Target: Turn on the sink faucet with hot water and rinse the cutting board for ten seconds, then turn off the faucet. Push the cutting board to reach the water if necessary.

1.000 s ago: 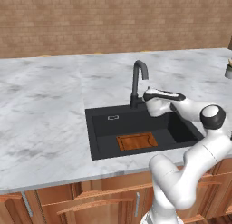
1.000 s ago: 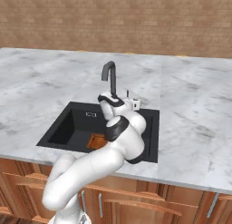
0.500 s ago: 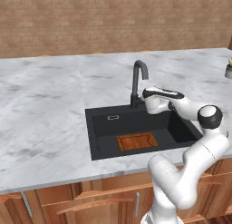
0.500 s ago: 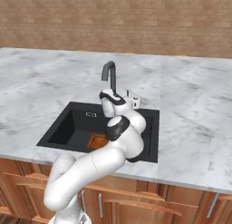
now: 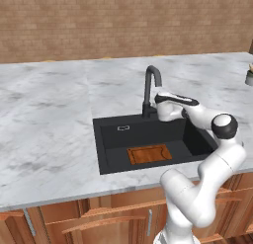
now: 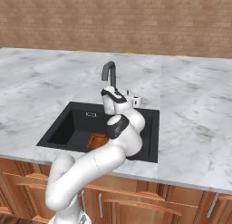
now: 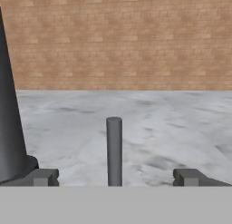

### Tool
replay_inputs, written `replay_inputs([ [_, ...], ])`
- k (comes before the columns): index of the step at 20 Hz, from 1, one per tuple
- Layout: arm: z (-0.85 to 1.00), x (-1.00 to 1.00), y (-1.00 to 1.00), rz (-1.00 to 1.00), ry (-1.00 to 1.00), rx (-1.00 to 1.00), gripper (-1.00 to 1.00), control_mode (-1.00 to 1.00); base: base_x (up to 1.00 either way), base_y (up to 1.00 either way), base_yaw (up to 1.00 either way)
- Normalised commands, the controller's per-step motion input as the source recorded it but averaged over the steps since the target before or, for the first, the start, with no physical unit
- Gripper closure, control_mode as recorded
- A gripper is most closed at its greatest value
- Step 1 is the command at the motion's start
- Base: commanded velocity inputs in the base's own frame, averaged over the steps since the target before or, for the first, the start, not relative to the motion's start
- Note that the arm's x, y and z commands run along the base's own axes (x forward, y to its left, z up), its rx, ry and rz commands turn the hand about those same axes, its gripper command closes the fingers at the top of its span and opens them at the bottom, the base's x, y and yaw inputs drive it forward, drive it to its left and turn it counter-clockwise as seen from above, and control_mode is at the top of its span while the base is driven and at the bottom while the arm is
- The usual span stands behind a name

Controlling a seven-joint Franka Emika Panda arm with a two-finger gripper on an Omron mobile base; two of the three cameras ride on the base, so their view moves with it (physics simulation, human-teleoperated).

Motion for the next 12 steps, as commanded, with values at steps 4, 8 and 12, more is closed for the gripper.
replay_inputs([
  [4,0.00,0.13,0.00,0.00,0.00,0.00,-1.00,-1.00,0.00,0.00,0.00],
  [8,0.00,0.14,0.00,0.00,0.00,0.00,-1.00,-1.00,0.00,0.00,0.00],
  [12,0.00,0.13,0.00,0.00,0.00,0.00,-1.00,-1.00,0.00,0.00,0.00],
])
